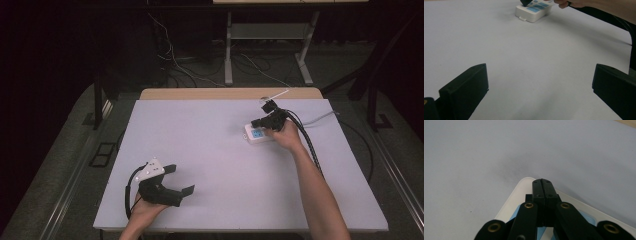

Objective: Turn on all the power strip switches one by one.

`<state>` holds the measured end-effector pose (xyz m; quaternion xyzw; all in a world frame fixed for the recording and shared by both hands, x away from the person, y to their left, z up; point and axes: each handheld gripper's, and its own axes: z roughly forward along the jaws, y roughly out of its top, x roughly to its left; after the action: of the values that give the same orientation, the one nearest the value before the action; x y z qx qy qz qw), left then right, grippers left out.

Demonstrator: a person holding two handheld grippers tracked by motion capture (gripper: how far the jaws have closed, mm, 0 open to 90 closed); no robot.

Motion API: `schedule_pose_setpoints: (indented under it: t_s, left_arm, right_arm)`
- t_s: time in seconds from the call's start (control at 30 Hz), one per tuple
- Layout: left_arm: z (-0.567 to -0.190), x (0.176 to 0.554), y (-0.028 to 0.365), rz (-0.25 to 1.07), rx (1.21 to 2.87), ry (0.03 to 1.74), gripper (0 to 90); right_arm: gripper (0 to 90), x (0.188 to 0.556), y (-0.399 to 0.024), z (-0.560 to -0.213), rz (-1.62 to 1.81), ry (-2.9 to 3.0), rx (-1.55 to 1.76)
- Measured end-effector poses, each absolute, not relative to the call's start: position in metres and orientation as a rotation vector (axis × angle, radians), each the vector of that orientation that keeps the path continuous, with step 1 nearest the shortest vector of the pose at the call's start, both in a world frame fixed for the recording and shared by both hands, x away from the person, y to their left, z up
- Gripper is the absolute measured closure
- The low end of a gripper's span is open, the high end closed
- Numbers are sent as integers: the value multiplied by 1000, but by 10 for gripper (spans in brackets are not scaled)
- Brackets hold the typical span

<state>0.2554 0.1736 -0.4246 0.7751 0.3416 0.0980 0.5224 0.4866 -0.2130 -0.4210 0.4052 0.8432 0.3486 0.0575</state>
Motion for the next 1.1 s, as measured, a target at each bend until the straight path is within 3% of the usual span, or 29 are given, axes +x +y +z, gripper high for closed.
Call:
schedule_pose_setpoints:
  t_s: [0.4, 1.1]
  left_arm:
    - [-424, 256, 175, 235, 1850, 826, 0]
    - [-424, 256, 174, 238, 1853, 827, 0]
  right_arm:
    - [900, 489, -223, -420, 1114, 2572, 1324]
    - [900, 482, -258, -384, 1203, 2475, 1348]
